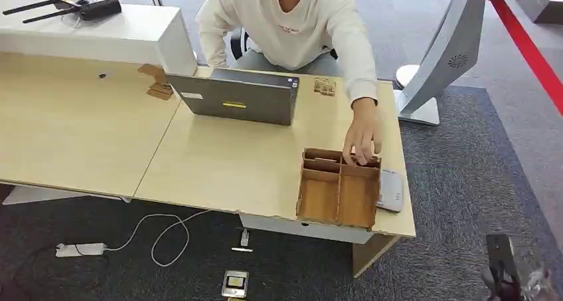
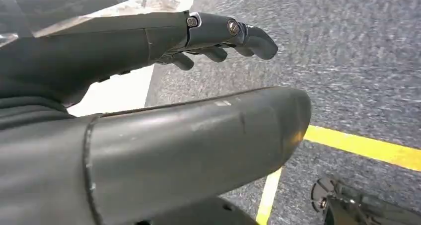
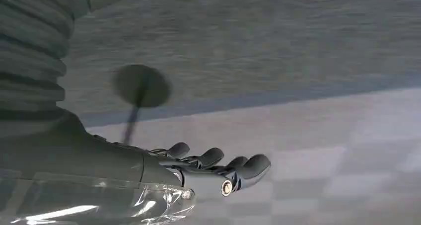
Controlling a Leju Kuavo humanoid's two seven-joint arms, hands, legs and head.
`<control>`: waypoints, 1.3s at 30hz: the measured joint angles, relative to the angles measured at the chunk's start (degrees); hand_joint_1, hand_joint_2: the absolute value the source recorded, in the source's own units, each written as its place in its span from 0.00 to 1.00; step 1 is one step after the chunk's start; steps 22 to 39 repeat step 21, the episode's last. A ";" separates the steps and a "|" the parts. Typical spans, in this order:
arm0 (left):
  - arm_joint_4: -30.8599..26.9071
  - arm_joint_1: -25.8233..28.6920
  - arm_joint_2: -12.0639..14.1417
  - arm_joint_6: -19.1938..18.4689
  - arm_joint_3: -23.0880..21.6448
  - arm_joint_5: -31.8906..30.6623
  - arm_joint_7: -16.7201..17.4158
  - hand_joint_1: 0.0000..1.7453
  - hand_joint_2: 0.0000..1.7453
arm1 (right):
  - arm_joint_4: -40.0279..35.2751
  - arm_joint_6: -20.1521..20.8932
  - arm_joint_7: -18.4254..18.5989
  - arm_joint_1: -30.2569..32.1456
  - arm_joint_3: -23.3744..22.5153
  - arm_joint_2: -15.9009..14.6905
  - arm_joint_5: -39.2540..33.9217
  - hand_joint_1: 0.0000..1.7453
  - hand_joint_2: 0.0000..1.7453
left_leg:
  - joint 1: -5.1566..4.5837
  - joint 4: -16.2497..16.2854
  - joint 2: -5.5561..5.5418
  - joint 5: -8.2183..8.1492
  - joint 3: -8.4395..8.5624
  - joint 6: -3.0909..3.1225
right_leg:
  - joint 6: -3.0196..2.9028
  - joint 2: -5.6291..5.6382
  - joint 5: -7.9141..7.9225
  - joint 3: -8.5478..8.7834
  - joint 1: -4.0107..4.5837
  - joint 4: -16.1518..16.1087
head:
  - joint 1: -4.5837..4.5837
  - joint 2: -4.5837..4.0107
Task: Pass the card to the sensor for recognition and then transmit it.
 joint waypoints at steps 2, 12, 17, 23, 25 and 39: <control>0.00 0.08 -0.63 1.04 0.00 0.41 0.04 0.00 0.00 | 1.31 2.50 3.53 3.57 -0.57 -0.26 -0.65 0.00 1.00 | -0.01 -0.02 0.01 -0.04 -0.05 0.03 | -0.01 0.02 0.00 0.00 0.00 0.02 | -0.02 0.00; -0.02 0.00 -1.33 1.72 0.00 -0.61 0.22 0.00 0.00 | 6.29 23.10 19.47 12.93 -1.99 0.39 -2.82 0.00 1.00 | 0.00 -0.04 0.13 -0.07 0.02 -0.02 | -0.06 0.08 -0.03 0.02 0.01 0.03 | 0.00 0.00; -0.02 0.00 -1.33 1.72 0.00 -0.61 0.22 0.00 0.00 | 6.29 23.10 19.47 12.93 -1.99 0.39 -2.82 0.00 1.00 | 0.00 -0.04 0.13 -0.07 0.02 -0.02 | -0.06 0.08 -0.03 0.02 0.01 0.03 | 0.00 0.00; -0.02 -0.02 -1.33 1.50 0.00 -0.61 0.00 0.00 0.00 | 6.66 24.95 19.69 13.10 -2.29 0.76 -3.06 0.00 1.00 | 0.00 -0.04 0.19 -0.06 0.05 -0.02 | -0.06 0.08 -0.03 0.03 0.01 0.03 | 0.00 0.00; -0.02 -0.02 -1.33 1.50 0.00 -0.61 0.00 0.00 0.00 | 6.66 24.95 19.69 13.10 -2.29 0.76 -3.06 0.00 1.00 | 0.00 -0.04 0.19 -0.06 0.05 -0.02 | -0.06 0.08 -0.03 0.03 0.01 0.03 | 0.00 0.00; -0.02 -0.02 -1.33 1.50 0.00 -0.61 0.00 0.00 0.00 | 6.66 24.95 19.69 13.10 -2.29 0.76 -3.06 0.00 1.00 | 0.00 -0.04 0.19 -0.06 0.05 -0.02 | -0.06 0.08 -0.03 0.03 0.01 0.03 | 0.00 0.00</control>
